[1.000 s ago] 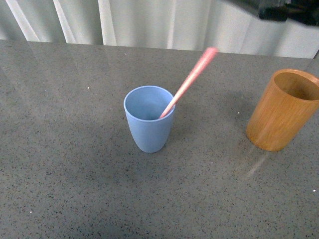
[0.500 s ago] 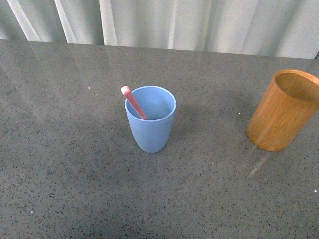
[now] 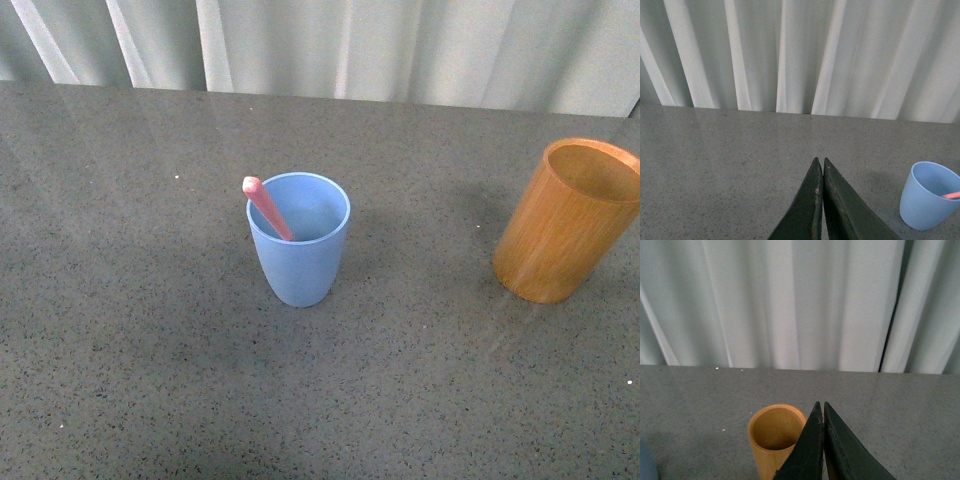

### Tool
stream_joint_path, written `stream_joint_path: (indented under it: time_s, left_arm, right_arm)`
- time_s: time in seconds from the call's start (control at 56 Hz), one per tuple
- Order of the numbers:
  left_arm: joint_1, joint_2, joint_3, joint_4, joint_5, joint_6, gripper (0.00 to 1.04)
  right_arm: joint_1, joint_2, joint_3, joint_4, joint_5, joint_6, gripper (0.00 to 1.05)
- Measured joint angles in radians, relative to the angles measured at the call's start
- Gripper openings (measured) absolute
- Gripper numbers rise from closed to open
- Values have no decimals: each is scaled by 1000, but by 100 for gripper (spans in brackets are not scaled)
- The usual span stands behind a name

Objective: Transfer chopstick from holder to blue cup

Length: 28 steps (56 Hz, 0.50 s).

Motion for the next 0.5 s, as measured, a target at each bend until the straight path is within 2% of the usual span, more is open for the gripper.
stream_joint_path:
  time_s: [0.321, 0.5]
  left_arm:
    - [0, 0, 0, 0, 0, 0, 4]
    - [0, 0, 0, 0, 0, 0, 4]
  right_arm:
    - [-16, -258, -6, -239, -6, 0, 1]
    - [-16, -348, -7, -323, -6, 0, 1]
